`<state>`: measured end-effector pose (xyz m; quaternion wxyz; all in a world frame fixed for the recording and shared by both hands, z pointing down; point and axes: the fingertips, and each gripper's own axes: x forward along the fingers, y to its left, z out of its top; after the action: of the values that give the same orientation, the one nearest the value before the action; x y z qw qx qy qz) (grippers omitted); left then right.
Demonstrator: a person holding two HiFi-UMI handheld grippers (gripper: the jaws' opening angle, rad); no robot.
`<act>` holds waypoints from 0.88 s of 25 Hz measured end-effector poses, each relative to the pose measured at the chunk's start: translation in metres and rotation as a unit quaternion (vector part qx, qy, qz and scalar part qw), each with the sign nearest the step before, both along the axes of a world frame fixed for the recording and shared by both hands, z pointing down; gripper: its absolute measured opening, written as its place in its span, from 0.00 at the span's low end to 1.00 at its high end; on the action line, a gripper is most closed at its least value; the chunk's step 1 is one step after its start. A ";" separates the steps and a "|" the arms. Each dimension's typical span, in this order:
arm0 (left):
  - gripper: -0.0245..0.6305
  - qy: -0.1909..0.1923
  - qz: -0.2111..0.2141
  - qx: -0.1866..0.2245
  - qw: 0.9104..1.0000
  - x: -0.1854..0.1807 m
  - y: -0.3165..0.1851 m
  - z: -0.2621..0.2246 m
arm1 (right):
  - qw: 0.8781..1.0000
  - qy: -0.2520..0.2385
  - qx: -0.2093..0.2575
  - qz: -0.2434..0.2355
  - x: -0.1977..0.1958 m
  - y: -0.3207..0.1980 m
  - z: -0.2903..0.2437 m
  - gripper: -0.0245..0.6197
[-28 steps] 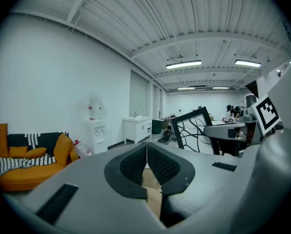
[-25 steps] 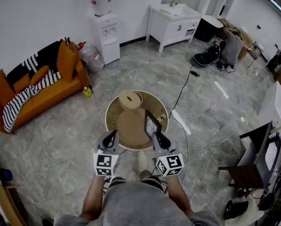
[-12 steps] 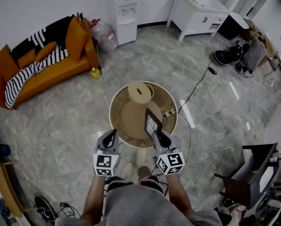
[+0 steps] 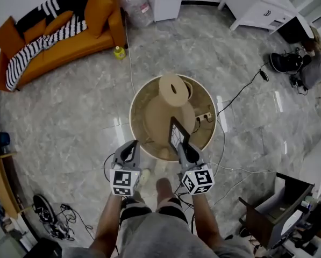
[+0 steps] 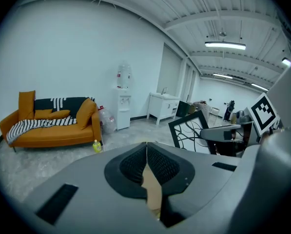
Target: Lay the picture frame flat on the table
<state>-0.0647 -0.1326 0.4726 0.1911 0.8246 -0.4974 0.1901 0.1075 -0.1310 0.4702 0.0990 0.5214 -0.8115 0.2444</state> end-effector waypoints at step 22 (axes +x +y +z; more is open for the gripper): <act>0.07 -0.010 -0.018 -0.103 0.994 -0.002 -0.006 0.216 | 0.992 0.006 -0.114 -0.060 -0.027 -0.023 0.219 0.14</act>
<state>-0.0663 -0.1385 0.6882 0.2737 0.7896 -0.4916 0.2450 0.0806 -0.1536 0.6895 0.1772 0.4592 -0.8075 0.3252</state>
